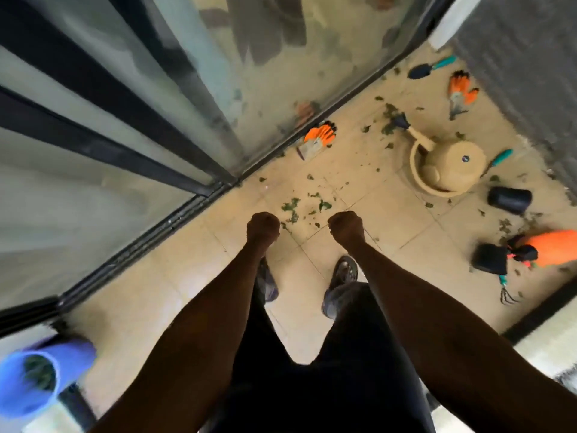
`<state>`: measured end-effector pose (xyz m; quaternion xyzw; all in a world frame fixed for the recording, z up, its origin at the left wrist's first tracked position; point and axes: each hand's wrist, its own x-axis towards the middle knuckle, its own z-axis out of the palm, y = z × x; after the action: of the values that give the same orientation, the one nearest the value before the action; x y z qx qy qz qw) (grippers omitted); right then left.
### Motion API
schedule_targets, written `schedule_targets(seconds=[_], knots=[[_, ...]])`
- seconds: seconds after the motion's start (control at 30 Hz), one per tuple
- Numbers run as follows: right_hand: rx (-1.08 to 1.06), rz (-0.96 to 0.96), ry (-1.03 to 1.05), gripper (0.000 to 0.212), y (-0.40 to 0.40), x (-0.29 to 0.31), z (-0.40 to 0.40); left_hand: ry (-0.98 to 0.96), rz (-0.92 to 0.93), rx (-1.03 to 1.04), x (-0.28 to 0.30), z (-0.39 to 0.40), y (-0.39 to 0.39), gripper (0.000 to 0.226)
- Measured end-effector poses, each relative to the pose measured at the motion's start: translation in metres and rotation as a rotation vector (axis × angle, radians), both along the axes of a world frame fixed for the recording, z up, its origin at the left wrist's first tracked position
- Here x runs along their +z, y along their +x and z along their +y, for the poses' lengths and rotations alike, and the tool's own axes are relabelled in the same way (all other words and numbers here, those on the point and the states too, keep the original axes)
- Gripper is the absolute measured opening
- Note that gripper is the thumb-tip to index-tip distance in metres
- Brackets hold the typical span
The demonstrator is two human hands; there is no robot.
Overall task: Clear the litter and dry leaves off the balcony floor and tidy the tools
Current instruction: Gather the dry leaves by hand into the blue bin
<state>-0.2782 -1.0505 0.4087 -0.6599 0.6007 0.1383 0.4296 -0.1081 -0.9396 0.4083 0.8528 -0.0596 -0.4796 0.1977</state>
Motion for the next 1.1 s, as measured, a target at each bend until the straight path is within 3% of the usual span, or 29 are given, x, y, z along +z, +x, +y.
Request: schedule_targets(seconds=[0.13,0.3,0.37,0.47,0.6,0.77,0.87,0.93,1.03,1.1], knots=[[0.028,0.015,-0.044,0.022,0.006,-0.103,-0.014,0.067,-0.012,0.031,-0.112,0.005,-0.007,0.03],[-0.039,0.018,-0.063,0.019,0.011,-0.285,-0.001,0.097,-0.114,0.006,-0.269,0.007,-0.03,0.038],[-0.17,0.011,-0.061,0.035,0.006,-0.356,0.016,0.04,-0.124,0.05,-0.338,0.007,-0.048,0.041],[-0.202,-0.029,-0.219,0.049,-0.002,-0.441,0.037,-0.013,-0.182,0.15,-0.446,0.006,-0.074,0.053],[-0.26,0.137,-0.367,0.062,-0.013,-0.525,0.047,0.043,-0.288,0.16,-0.538,-0.011,-0.094,0.076],[-0.328,0.284,-0.298,0.079,-0.017,-0.576,0.092,-0.004,-0.464,0.069,-0.584,-0.054,-0.101,0.08],[-0.207,0.278,-0.289,0.082,0.002,-0.582,0.11,-0.237,-0.482,-0.062,-0.587,-0.083,-0.095,0.078],[-0.155,0.3,-0.317,0.082,0.013,-0.584,0.106,-0.413,-0.477,0.008,-0.584,-0.096,-0.082,0.075],[-0.045,0.12,-0.324,0.085,0.031,-0.592,0.076,-0.598,-0.522,0.124,-0.581,-0.094,-0.049,0.063],[0.121,-0.021,-0.437,0.08,0.045,-0.594,0.049,-0.61,-0.566,0.165,-0.583,-0.086,-0.024,0.055]])
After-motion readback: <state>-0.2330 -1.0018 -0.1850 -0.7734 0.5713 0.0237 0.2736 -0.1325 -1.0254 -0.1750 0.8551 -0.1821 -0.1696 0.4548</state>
